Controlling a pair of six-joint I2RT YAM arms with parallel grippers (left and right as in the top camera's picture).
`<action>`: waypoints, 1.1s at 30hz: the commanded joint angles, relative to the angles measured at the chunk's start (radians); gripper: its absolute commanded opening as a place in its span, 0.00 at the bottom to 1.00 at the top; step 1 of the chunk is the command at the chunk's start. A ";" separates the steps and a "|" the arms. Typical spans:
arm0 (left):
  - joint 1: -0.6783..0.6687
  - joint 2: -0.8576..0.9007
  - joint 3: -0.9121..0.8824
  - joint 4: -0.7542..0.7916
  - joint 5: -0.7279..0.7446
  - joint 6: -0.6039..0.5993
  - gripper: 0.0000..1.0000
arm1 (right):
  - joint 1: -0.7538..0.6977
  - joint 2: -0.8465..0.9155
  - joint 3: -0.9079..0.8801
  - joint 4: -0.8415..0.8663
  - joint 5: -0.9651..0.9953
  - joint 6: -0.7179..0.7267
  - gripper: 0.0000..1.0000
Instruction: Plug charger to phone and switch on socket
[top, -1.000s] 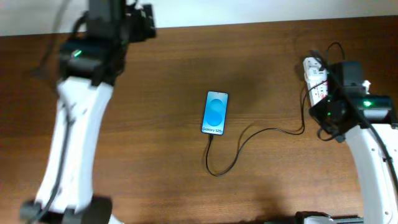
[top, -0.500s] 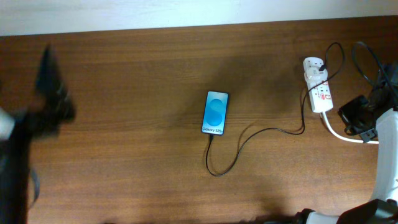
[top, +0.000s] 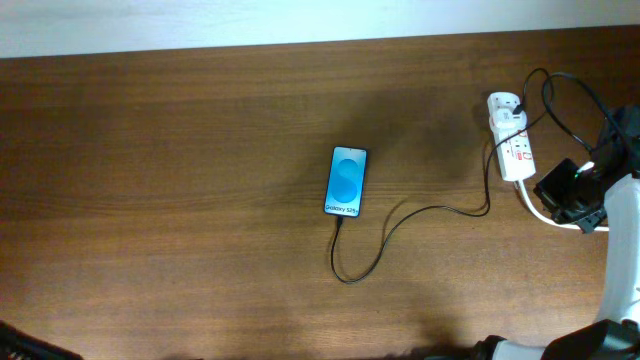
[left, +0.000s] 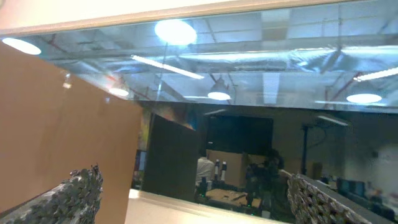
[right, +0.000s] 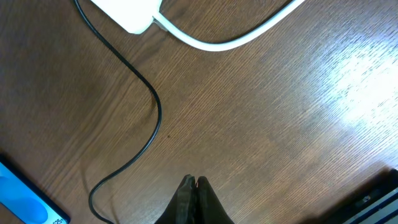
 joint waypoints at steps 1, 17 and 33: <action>0.018 -0.042 -0.009 0.000 0.084 0.015 1.00 | -0.002 0.002 0.005 -0.002 -0.005 -0.007 0.04; -0.108 -0.211 -0.050 0.023 0.188 0.016 1.00 | -0.002 0.002 0.005 -0.019 -0.005 -0.006 0.04; -0.114 -0.216 -0.370 0.258 0.222 0.016 0.99 | -0.002 0.002 0.005 0.036 -0.005 0.014 0.04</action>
